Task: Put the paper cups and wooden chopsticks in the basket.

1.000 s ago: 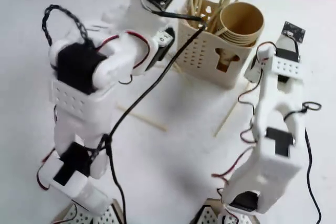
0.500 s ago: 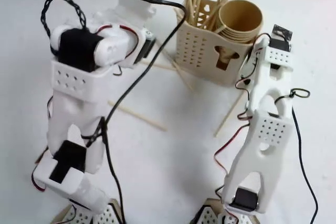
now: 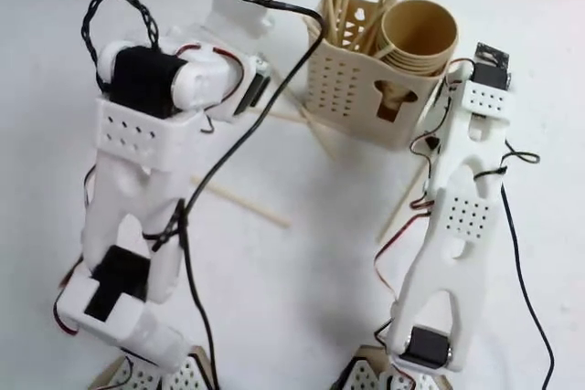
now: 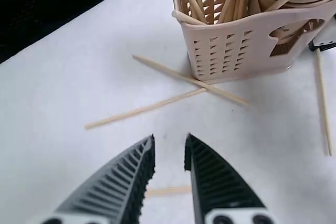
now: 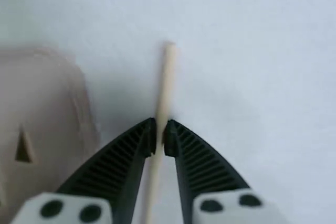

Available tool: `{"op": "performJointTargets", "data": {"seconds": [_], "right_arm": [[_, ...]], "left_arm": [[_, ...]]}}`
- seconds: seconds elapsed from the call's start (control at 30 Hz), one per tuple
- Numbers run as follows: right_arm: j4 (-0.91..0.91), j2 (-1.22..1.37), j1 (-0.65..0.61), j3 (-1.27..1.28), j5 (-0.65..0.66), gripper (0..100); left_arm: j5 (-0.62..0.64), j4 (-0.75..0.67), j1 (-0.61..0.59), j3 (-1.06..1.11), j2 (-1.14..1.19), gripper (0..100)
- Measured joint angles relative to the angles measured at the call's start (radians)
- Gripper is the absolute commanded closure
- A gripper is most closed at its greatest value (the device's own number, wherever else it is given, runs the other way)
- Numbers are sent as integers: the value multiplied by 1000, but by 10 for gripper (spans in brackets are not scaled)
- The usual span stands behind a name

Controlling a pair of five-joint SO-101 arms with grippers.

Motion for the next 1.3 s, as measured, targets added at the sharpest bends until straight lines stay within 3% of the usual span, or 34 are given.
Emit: {"op": "performJointTargets", "data": {"seconds": [0.5,0.93,1.3], "right_arm": [[18,-48,75,-15,2,981],[20,-238,89,143,11,981],[23,-569,89,408,66,981]], "left_arm": [[-74,-23,0,405,-430,892],[-74,-381,-21,1120,-942,887],[-74,-669,-259,1610,-1181,887]]}}
